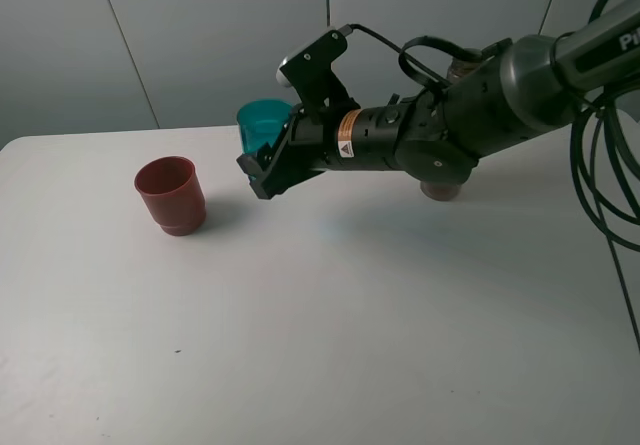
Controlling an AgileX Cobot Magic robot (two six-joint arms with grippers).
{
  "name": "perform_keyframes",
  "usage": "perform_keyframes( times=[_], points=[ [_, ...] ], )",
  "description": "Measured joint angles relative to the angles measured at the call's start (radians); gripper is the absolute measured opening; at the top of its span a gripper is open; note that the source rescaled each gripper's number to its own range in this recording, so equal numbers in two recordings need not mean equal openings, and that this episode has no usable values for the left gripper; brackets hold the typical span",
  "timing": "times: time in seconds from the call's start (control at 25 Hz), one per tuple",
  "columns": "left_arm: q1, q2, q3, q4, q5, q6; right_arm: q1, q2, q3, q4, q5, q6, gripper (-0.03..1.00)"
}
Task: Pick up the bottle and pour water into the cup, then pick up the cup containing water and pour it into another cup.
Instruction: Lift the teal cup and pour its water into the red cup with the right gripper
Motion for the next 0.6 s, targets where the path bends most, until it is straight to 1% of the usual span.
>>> perform_keyframes(
  times=[0.16,0.24,0.36,0.48,0.6],
  points=[
    [0.000,0.000,0.000,0.000,0.000,-0.002,0.002,0.000,0.000,0.153,0.004,-0.133,0.15],
    [0.000,0.000,0.000,0.000,0.000,-0.002,0.011,0.000,-0.014,0.223,0.039,-0.209,0.15],
    [0.000,0.000,0.000,0.000,0.000,-0.002,0.042,0.000,-0.051,0.308,0.115,-0.329,0.15],
    [0.000,0.000,0.000,0.000,0.000,-0.002,0.074,0.000,-0.105,0.334,0.202,-0.395,0.15],
    [0.000,0.000,0.000,0.000,0.000,-0.002,0.101,0.000,-0.164,0.331,0.278,-0.419,0.15]
  ],
)
